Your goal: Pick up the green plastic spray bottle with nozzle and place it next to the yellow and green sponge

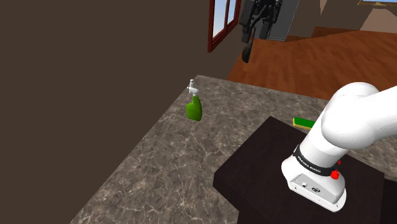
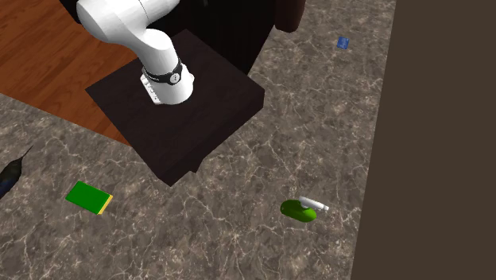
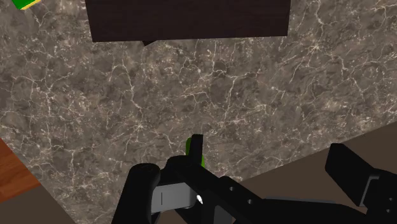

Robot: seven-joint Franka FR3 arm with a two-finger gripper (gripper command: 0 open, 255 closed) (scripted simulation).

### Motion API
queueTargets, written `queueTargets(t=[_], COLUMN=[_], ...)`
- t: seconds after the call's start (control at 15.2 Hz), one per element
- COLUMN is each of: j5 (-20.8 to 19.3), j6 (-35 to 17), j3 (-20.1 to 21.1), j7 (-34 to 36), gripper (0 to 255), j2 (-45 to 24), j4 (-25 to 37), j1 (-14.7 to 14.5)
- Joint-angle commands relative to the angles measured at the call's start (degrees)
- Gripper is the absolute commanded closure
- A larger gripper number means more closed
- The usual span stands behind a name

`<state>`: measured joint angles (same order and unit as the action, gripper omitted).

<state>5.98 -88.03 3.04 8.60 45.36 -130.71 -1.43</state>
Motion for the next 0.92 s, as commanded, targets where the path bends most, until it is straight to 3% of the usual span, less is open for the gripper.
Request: queueTargets(t=[0.0, 0.86], j5=[0.0, -2.14], j6=[0.0, -24.35], j3=[0.0, -3.73], j7=[0.0, -10.63], gripper=[0, 0], j2=[0.0, -18.09], j4=[0.0, -6.18], j1=[0.0, 0.05])
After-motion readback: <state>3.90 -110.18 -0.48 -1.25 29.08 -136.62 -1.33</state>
